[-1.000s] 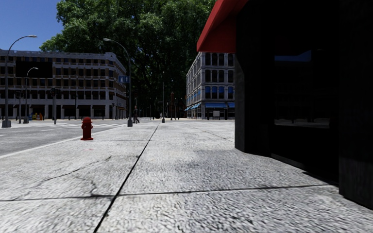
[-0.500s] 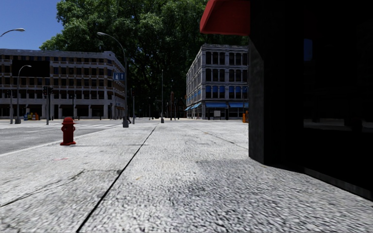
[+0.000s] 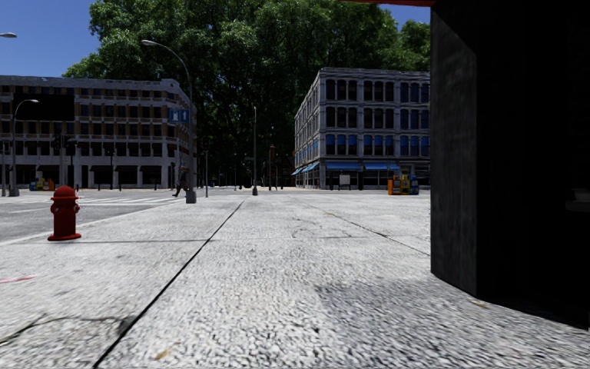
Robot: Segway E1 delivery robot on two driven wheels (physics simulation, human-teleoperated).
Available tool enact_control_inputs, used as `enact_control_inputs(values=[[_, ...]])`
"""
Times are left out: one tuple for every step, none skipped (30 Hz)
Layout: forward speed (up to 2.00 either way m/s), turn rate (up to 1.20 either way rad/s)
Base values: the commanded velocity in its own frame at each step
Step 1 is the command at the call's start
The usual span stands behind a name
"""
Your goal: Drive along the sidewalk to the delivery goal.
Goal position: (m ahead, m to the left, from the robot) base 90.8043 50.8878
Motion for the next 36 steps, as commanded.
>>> enact_control_inputs(values=[[2.0,0.14],[2.0,0.14],[2.0,0.21],[2.0,0.29],[2.0,0.29],[2.0,0.3],[2.0,0.16],[2.0,0.0],[2.0,0.0],[2.0,0.0],[2.0,0.0],[2.0,0.0],[2.0,0.0],[2.0,0.0],[2.0,0.0],[2.0,0.0],[2.0,0.0],[2.0,0.0],[2.0,0.0],[2.0,0.0],[2.0,0.0],[2.0,0.02],[2.0,0.18],[2.0,0.18],[2.0,0.24],[2.0,0.26],[2.0,0.26],[2.0,0.18],[2.0,0.06],[2.0,0.0],[2.0,0.0],[2.0,0.0],[2.0,0.0],[2.0,0.0],[2.0,0.0],[2.0,0.0]])
